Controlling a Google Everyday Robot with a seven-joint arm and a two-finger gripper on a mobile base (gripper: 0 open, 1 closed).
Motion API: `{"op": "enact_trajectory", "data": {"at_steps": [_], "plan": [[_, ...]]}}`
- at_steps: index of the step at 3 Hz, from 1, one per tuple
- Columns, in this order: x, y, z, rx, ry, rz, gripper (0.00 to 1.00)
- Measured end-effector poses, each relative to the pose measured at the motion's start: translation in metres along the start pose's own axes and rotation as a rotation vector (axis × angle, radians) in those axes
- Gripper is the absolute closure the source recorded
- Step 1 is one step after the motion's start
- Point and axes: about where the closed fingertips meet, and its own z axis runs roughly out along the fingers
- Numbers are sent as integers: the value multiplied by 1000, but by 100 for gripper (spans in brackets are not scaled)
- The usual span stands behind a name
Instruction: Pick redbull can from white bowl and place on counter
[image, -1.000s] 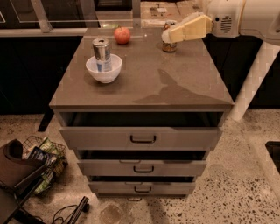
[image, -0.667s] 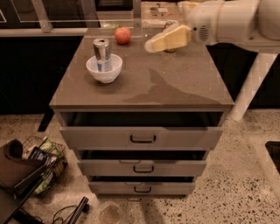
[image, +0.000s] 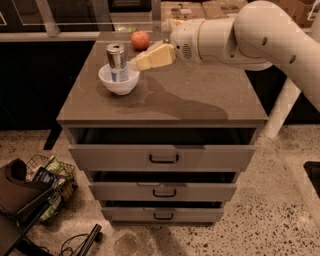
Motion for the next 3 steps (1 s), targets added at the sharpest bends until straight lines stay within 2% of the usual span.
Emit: {"op": "enact_trajectory", "data": {"at_steps": [2,3], "plan": [[24,4,79,-47,-60,129,0],[37,7,104,-62,-95,174,0]]}}
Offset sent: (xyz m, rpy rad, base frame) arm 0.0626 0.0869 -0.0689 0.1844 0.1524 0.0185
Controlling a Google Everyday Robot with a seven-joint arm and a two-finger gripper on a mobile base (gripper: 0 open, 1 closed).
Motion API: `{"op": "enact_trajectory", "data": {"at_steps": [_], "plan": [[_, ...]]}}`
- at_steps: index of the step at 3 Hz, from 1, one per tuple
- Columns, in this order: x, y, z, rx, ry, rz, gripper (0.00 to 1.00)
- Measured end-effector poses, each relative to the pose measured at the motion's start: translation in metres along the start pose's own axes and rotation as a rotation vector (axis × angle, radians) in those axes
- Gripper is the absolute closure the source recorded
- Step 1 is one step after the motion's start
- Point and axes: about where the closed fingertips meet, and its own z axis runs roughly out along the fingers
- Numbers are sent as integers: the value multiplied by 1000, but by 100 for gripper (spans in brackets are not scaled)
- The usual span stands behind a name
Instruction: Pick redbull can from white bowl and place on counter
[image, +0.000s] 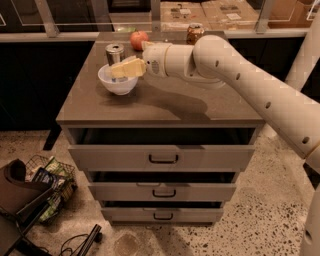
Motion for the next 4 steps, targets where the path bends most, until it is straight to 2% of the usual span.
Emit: {"op": "enact_trajectory", "data": {"at_steps": [1,2,3,4], "plan": [[7,-2,16,-12,-51,18,0],[5,0,28,-24,-87,9,14],[-3,5,39,-43,-115,-25,38],[-5,7,42,-49,-118,-30,61]]}}
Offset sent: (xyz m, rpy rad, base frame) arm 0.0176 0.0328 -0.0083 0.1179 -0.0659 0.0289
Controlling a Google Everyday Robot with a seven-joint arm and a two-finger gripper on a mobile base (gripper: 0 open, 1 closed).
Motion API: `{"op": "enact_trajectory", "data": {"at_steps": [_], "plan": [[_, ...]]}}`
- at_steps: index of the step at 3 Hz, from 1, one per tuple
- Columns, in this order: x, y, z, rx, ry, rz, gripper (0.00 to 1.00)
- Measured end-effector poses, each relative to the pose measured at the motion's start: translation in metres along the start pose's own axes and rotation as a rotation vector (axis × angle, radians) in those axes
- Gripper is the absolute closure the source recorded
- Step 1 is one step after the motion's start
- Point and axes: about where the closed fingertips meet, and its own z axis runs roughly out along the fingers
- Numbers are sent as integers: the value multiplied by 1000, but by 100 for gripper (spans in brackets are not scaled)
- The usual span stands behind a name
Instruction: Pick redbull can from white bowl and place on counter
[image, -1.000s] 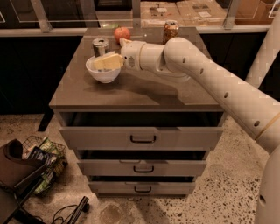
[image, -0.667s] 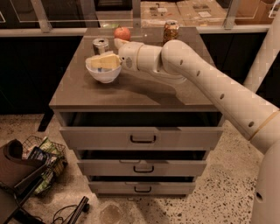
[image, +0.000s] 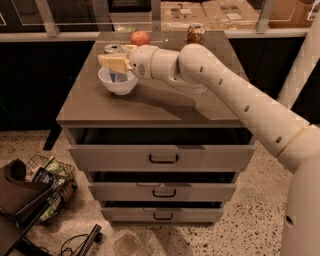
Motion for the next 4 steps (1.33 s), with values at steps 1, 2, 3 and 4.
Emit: {"op": "enact_trajectory", "data": {"at_steps": [1,2,3,4], "plan": [[0,2,2,-5,0,0,85],[0,4,4,-9,-1,0,100],[0,4,5,-9,-1,0,100],[-23,6,14,-37,-8,-6,100]]}}
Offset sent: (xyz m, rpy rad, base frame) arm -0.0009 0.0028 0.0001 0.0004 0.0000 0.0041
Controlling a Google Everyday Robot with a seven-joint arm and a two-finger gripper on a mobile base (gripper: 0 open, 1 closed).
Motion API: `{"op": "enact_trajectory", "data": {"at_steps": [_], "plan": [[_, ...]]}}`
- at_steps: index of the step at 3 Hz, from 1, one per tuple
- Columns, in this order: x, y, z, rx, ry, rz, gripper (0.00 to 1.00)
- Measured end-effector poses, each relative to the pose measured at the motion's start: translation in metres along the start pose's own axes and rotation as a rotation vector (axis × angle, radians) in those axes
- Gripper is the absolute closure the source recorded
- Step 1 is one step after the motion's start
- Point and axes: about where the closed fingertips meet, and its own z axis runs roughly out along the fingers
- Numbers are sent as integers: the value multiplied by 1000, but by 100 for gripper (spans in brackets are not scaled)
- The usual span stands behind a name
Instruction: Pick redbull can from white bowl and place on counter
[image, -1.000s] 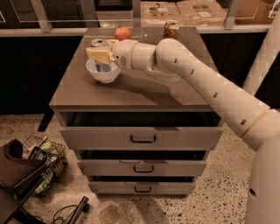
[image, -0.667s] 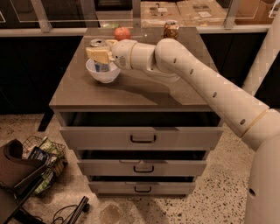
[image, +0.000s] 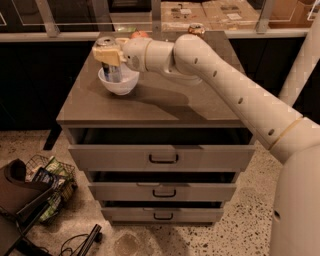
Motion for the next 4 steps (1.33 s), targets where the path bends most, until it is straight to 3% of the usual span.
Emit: {"op": "enact_trajectory", "data": {"at_steps": [1,2,3,4], "plan": [[-38,-2,3,-25,-20,-18,100],[-75,-9,-12,-16,-27,-44,100],[-99,-16,-39,27,-20,-54,100],[-99,-24,-74,90,0,-39,100]]}}
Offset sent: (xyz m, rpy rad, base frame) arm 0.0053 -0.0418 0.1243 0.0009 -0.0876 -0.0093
